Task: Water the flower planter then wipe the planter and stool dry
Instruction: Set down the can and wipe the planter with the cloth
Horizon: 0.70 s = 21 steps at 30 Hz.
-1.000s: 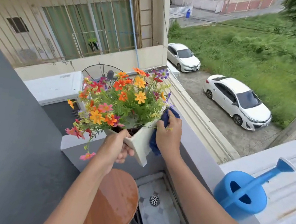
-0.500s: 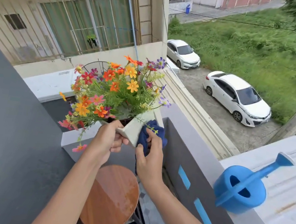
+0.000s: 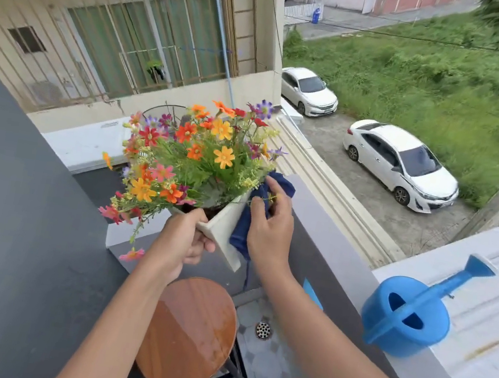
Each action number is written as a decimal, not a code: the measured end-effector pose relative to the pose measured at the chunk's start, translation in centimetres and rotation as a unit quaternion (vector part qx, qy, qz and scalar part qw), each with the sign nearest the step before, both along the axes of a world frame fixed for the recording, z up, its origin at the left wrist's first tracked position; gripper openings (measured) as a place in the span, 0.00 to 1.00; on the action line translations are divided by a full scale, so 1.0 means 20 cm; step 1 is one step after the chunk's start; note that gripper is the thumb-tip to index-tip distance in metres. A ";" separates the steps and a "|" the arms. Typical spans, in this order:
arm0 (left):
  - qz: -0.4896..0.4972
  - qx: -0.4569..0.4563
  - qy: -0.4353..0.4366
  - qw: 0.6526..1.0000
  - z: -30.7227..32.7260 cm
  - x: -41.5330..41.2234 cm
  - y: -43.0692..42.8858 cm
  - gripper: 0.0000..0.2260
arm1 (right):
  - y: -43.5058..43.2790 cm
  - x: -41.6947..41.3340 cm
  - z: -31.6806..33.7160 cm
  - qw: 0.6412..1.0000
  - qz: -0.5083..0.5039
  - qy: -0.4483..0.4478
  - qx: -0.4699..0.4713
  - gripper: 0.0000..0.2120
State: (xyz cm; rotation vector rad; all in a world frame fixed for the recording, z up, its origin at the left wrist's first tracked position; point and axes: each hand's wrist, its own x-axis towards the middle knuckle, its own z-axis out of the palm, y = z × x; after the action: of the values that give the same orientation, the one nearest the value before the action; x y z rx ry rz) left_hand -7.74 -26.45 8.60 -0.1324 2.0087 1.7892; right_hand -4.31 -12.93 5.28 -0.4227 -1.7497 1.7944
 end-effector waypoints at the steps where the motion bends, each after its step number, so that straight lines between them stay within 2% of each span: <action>1: -0.002 0.006 0.006 1.000 0.00 0.01 -0.01 0.13 | 0.05 -0.02 -0.02 1.000 -0.009 -0.011 -0.007 0.19; 6: 0.027 0.033 0.026 0.999 -0.03 0.03 -0.01 0.14 | 0.12 -0.03 -0.19 0.996 -0.014 -0.084 -0.039 0.19; 9: 0.029 0.011 0.031 0.999 -0.03 0.01 -0.02 0.14 | 0.09 0.02 -0.22 0.995 0.011 -0.083 -0.050 0.19; 14: 0.011 -0.079 0.051 0.996 -0.03 -0.02 -0.10 0.13 | 0.16 0.01 -0.07 0.994 0.053 -0.037 -0.093 0.16; 18: -0.038 -0.093 0.053 0.994 0.00 -0.03 -0.16 0.07 | 0.31 -0.05 0.02 0.983 0.106 -0.061 -0.139 0.15; 21: -0.064 -0.086 0.039 0.993 0.03 0.00 -0.18 0.08 | 0.36 -0.10 0.06 0.974 0.136 -0.077 -0.164 0.12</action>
State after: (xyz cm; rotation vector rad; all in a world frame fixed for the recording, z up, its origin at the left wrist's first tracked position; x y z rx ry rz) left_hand -7.67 -30.03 9.12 0.0132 2.1726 1.5640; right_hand -6.26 -5.65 6.42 -0.4839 -1.6805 2.3171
